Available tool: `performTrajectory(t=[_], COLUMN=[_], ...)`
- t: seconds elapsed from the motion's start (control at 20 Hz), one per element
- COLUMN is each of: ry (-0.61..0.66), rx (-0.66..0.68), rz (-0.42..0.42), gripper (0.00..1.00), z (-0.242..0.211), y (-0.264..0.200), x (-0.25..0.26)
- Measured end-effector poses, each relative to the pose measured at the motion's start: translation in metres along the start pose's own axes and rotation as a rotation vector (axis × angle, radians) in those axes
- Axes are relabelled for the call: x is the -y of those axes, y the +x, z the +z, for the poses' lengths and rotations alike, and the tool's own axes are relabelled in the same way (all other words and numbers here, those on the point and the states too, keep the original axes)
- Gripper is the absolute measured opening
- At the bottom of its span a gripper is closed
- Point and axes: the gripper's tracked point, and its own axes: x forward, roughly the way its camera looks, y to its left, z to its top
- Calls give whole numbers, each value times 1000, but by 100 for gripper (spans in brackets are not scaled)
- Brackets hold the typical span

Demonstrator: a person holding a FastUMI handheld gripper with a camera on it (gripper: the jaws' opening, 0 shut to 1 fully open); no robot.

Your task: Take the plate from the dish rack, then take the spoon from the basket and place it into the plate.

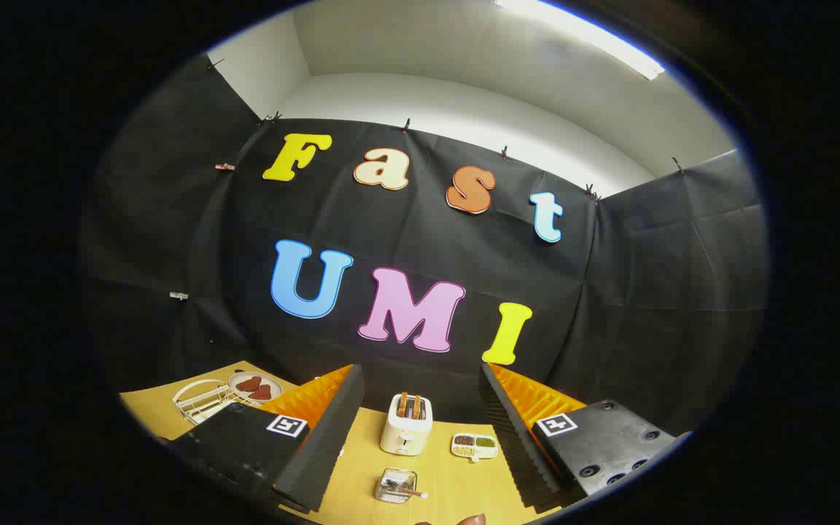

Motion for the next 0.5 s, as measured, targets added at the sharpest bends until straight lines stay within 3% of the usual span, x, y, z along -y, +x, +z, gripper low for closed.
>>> performTrajectory(t=[0.5], ry=[-12], rx=[-20], rz=[42], gripper=[98], z=[-8], y=[3], x=[-14])
